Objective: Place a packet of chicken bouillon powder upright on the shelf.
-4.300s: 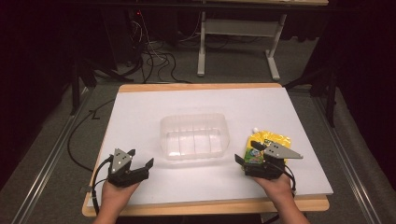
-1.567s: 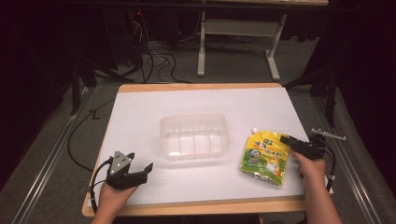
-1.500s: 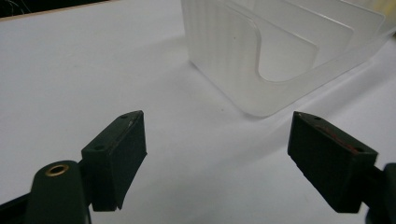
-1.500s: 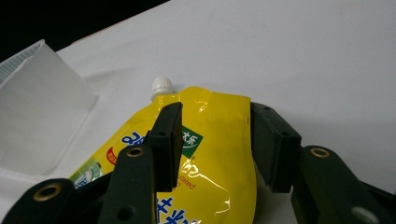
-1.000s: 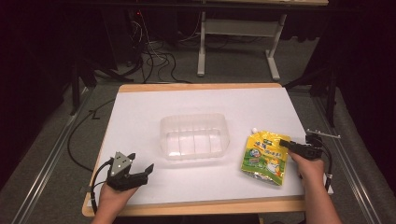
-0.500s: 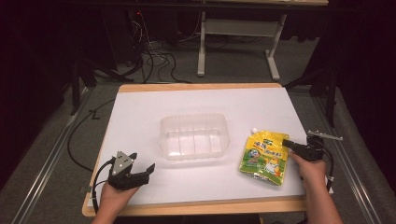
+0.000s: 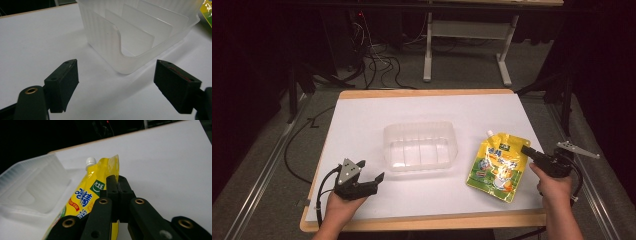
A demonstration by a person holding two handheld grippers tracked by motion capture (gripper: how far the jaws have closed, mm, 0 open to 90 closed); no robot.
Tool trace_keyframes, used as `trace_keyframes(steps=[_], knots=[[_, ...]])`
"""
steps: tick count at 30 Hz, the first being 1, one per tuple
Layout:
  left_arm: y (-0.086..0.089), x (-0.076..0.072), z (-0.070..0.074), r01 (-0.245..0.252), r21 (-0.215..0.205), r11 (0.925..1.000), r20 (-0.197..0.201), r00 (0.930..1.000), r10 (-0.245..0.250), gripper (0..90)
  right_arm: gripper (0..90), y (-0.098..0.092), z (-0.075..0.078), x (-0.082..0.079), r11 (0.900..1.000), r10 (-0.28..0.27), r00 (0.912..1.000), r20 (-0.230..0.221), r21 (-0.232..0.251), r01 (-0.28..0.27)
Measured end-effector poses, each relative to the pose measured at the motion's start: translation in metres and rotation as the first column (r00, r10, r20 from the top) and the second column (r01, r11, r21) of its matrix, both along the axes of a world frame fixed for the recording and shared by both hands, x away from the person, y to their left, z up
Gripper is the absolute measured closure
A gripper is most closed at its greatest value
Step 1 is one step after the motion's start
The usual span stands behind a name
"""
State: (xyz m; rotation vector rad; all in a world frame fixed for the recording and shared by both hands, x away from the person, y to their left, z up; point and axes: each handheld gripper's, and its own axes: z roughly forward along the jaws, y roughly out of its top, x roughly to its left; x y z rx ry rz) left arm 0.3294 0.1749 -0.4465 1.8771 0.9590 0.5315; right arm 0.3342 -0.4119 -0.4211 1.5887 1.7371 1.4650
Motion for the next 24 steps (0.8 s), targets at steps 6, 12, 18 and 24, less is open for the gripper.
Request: trace_keyframes(steps=[6,12,18,24], knots=[[-0.004,0.004,0.0,0.014,-0.011,0.9998,0.0,0.9999,-0.014,20.3,90.0,0.023,0.028,-0.014,0.999,0.047,0.9943,0.096,-0.029,-0.045],[-0.002,0.002,0.002,0.014,-0.017,0.9998,0.009,0.9999,-0.013,20.3,90.0,0.037,0.042,-0.02,0.996,0.077,0.9862,0.147,-0.049,-0.07],[0.003,0.002,0.004,-0.001,-0.026,0.9997,0.013,0.9999,0.002,20.4,90.0,0.044,0.053,-0.024,0.994,0.094,0.9781,0.185,-0.066,-0.083],[0.008,-0.003,0.004,-0.012,-0.019,0.9997,0.016,0.9998,0.013,20.4,90.0,0.049,0.062,-0.023,0.992,0.098,0.9706,0.22,-0.1,-0.077]])
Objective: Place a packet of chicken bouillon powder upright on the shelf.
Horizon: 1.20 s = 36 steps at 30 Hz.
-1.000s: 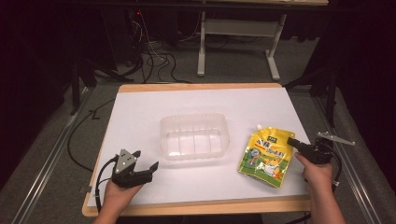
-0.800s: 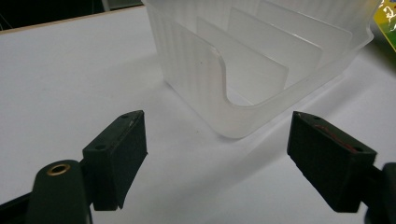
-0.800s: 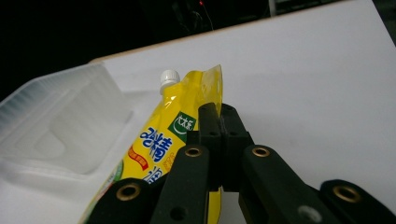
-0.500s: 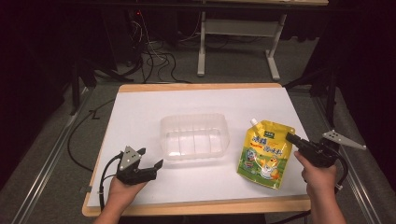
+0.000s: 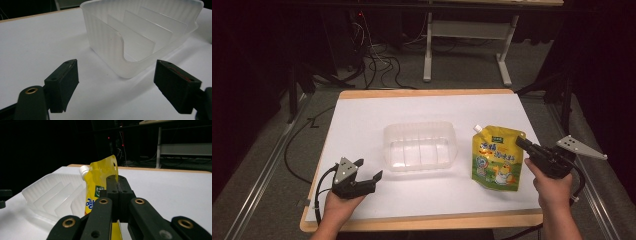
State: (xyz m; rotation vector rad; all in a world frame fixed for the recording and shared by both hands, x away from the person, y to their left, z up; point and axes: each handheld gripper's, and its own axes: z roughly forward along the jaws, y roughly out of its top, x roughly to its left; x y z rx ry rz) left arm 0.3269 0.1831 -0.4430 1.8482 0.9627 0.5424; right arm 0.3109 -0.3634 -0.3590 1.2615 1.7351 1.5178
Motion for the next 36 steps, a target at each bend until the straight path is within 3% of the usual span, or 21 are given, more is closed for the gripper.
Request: trace_keyframes(steps=[10,14,15,24,30,36], knots=[[0.019,-0.018,0.001,-0.047,0.003,0.9989,0.009,0.9989,0.047,20.5,90.0,0.0,0.012,0.023,0.998,-0.058,0.9955,0.074,-0.011,0.059],[0.024,-0.023,0.001,-0.065,-0.011,0.9979,0.008,0.9979,0.065,20.5,90.0,-0.002,0.008,0.032,0.993,-0.106,0.9902,0.092,-0.04,0.11],[0.024,-0.023,0.002,-0.064,-0.012,0.9979,0.008,0.9979,0.064,20.5,90.0,-0.004,0.005,0.032,0.994,-0.107,0.9893,0.099,-0.024,0.11],[0.005,-0.011,0.003,-0.004,-0.006,1.0,0.012,0.9999,0.004,20.5,90.0,-0.015,-0.005,0.003,0.991,-0.124,0.9881,0.091,-0.036,0.127],[-0.01,0.001,0.002,0.033,-0.026,0.9991,0.0,0.9995,-0.033,22.9,89.5,-0.016,-0.011,-0.015,0.987,-0.148,0.9861,0.076,-0.056,0.153],[-0.019,0.009,0.001,0.03,-0.037,0.9989,-0.006,0.9995,-0.03,26.1,88.9,-0.018,-0.018,-0.028,0.982,-0.17,0.984,0.054,-0.071,0.173]])
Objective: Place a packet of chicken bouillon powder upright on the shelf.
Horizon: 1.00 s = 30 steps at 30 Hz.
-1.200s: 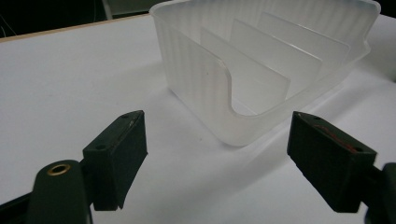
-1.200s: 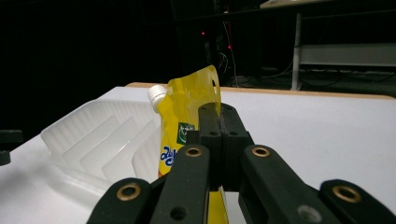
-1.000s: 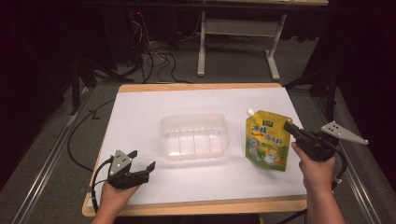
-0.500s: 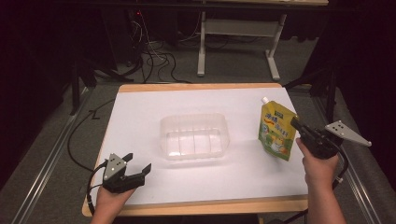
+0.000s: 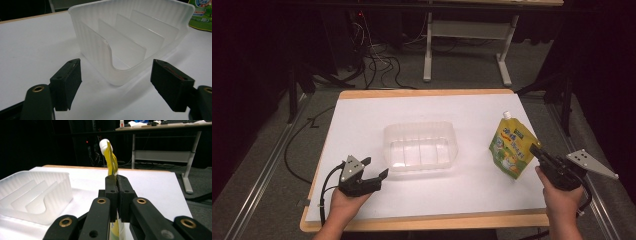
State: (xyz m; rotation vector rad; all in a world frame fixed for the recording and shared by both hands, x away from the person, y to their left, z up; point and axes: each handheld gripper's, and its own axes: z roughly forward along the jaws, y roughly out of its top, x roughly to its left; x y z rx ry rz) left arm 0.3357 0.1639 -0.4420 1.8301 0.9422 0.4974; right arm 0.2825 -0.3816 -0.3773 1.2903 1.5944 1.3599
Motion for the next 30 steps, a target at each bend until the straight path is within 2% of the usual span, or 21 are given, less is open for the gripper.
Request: trace_keyframes(steps=[3,7,9,10,11,12,14,15,17,18,21,23,27,30], knots=[[-0.003,0.002,0.0,0.001,-0.001,1.0,0.007,1.0,-0.001,29.5,88.4,-0.001,-0.002,-0.003,1.0,-0.005,1.0,-0.008,-0.005,0.005],[-0.008,0.007,-0.003,-0.027,0.01,0.9996,0.018,0.9995,0.026,33.3,85.0,0.0,-0.003,-0.005,1.0,-0.002,0.9999,-0.013,-0.021,0.002],[-0.011,0.012,-0.004,-0.058,-0.001,0.9983,0.022,0.9981,0.058,35.9,74.5,0.001,-0.005,-0.005,1.0,-0.007,0.9997,-0.022,-0.025,0.006],[-0.012,0.014,-0.005,-0.071,-0.012,0.9974,0.021,0.9972,0.071,39.5,62.4,0.002,-0.008,-0.002,1.0,-0.007,0.9989,-0.046,-0.015,0.007],[-0.013,0.016,-0.006,-0.076,-0.021,0.9969,0.021,0.9969,0.076,39.5,62.4,0.002,-0.008,-0.002,1.0,-0.007,0.9989,-0.046,-0.015,0.007],[-0.016,0.019,-0.007,-0.086,-0.027,0.9959,0.019,0.996,0.087,43.5,56.0,0.003,-0.012,0.002,1.0,-0.009,0.9978,-0.066,-0.019,0.008],[-0.019,0.023,-0.009,-0.098,-0.028,0.9948,0.012,0.9951,0.098,45.7,54.8,0.004,-0.013,0.003,1.0,-0.008,0.9974,-0.071,-0.024,0.006],[-0.021,0.024,-0.01,-0.098,-0.028,0.9948,0.007,0.9951,0.098,50.2,51.8,0.006,-0.016,0.007,0.999,0.004,0.9964,-0.084,-0.037,-0.007],[-0.024,0.026,-0.012,-0.108,-0.018,0.994,0.009,0.9941,0.108,59.3,51.3,0.008,-0.017,0.008,0.999,0.003,0.9958,-0.092,-0.043,-0.007],[-0.026,0.027,-0.013,-0.114,-0.012,0.9935,0.011,0.9934,0.114,59.3,50.9,0.009,-0.018,0.01,0.999,0.002,0.9948,-0.102,-0.041,-0.007],[-0.031,0.028,-0.014,-0.146,-0.002,0.9892,0.012,0.9891,0.146,69.2,51.1,0.01,-0.023,0.014,0.999,0.002,0.9924,-0.123,-0.038,-0.007],[-0.035,0.028,-0.014,-0.143,-0.004,0.9897,0.01,0.9897,0.143,74.2,51.6,0.009,-0.025,0.015,0.999,-0.002,0.9905,-0.138,-0.032,-0.002],[-0.05,0.026,-0.014,-0.131,0.027,0.991,0.025,0.9912,0.13,74.2,51.5,0.007,-0.027,0.015,1.0,0.002,0.9901,-0.141,-0.03,-0.007],[-0.06,0.027,-0.013,-0.121,0.031,0.9922,0.026,0.9924,0.12,74.4,51.2,0.004,-0.028,0.015,1.0,0.005,0.9896,-0.144,-0.019,-0.007]])
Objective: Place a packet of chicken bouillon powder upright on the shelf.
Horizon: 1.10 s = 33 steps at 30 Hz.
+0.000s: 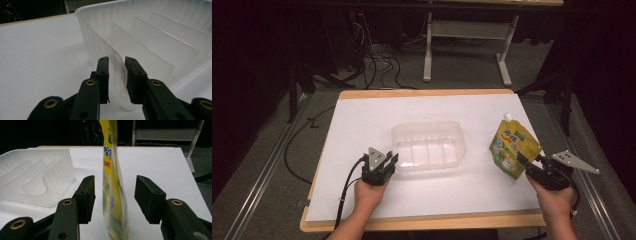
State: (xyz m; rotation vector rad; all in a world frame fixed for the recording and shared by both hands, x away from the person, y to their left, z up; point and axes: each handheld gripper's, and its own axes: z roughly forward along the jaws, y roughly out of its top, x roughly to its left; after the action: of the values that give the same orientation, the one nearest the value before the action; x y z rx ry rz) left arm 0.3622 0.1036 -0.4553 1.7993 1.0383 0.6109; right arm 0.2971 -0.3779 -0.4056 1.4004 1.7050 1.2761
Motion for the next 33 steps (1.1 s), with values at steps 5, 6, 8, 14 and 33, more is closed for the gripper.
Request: trace_keyframes(steps=[5,6,8,14,33], knots=[[-0.017,0.0,0.001,0.025,-0.005,0.9997,-0.008,0.9997,-0.025,74.4,50.1,-0.004,-0.003,0.001,1.0,0.005,1.0,-0.005,0.02,-0.005],[-0.021,0.0,0.001,0.033,-0.007,0.9994,-0.01,0.9994,-0.033,74.3,50.0,-0.004,-0.003,0.002,1.0,0.006,1.0,-0.005,0.023,-0.006],[-0.029,-0.002,0.001,0.049,-0.004,0.9988,-0.007,0.9988,-0.049,73.9,50.0,-0.005,-0.004,0.002,1.0,0.006,1.0,-0.008,0.026,-0.005],[-0.053,-0.003,0.003,0.081,0.013,0.9966,-0.007,0.9967,-0.081,72.8,50.7,-0.005,-0.004,0.004,1.0,0.005,1.0,0.0,0.027,-0.005],[0.007,-0.032,0.025,0.192,-0.047,0.9803,0.01,0.9814,-0.192,45.4,49.5,-0.001,0.002,0.012,0.999,0.03,0.9991,0.028,0.028,-0.031]])
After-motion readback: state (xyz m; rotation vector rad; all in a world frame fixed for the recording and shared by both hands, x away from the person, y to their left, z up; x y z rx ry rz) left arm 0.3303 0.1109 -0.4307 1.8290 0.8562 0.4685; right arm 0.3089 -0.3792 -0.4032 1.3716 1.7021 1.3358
